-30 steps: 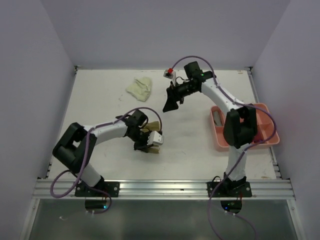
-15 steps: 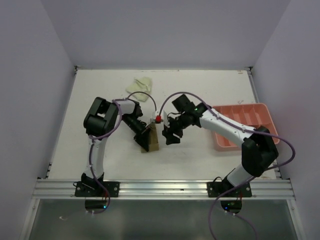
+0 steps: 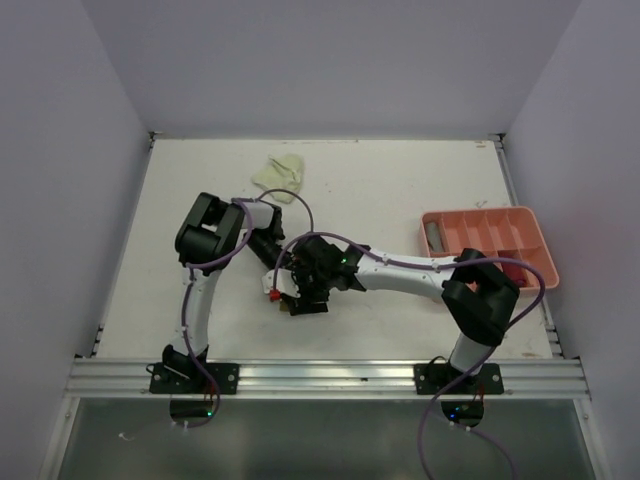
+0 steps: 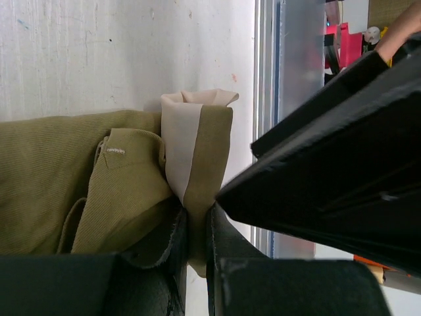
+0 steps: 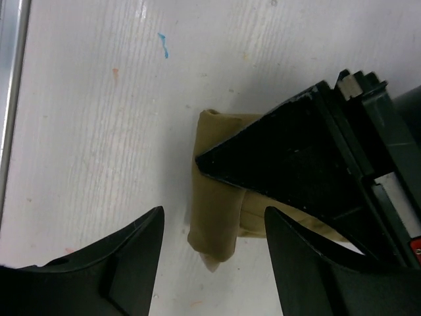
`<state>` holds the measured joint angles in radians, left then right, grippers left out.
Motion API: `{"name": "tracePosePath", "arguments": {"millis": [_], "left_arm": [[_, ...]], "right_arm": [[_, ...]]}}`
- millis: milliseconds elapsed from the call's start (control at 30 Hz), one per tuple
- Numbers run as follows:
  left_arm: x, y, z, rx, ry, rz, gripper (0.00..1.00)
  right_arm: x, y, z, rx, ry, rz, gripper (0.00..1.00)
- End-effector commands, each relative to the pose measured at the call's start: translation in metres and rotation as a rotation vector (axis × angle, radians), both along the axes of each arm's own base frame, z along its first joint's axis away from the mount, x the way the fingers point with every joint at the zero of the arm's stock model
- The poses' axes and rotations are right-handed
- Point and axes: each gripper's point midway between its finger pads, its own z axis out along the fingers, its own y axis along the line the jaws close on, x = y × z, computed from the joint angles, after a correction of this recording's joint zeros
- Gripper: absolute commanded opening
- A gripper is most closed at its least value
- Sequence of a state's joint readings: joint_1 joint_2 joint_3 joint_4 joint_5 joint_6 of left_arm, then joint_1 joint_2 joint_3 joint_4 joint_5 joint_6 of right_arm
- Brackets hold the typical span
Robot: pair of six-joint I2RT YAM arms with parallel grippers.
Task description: Roll the underwear
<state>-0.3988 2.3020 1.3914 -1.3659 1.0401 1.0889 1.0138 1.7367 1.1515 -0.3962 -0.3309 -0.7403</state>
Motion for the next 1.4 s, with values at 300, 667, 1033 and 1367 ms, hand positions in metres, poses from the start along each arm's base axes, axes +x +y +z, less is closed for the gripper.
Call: {"name": "tracePosePath", "arguments": {"millis": [300,667,1033,1367], "left_arm": [[0.017,0.018,-0.052,0.036,-0.190,-0.120,0.02],[0.053,0.019,-0.008,0.013,-0.328,-0.007,0.36],[0.162,0.099,0.127,0.005,-0.946,0.388,0.52],[0.071,0.103,0.105,0.049,-1.487,0.160,0.58]], "right_arm": [[0.010,0.009,-0.047,0.001,-0.003,-0.056,0.49],[-0.024,-0.005,-0.064,-0.039,0.297,0.008,0.00],[-0.022,-0.011,-0.079,-0.053,0.708,-0.070,0.00],[-0.001,0.001,-0.073,-0.058,1.036,-0.215,0.00]]}}
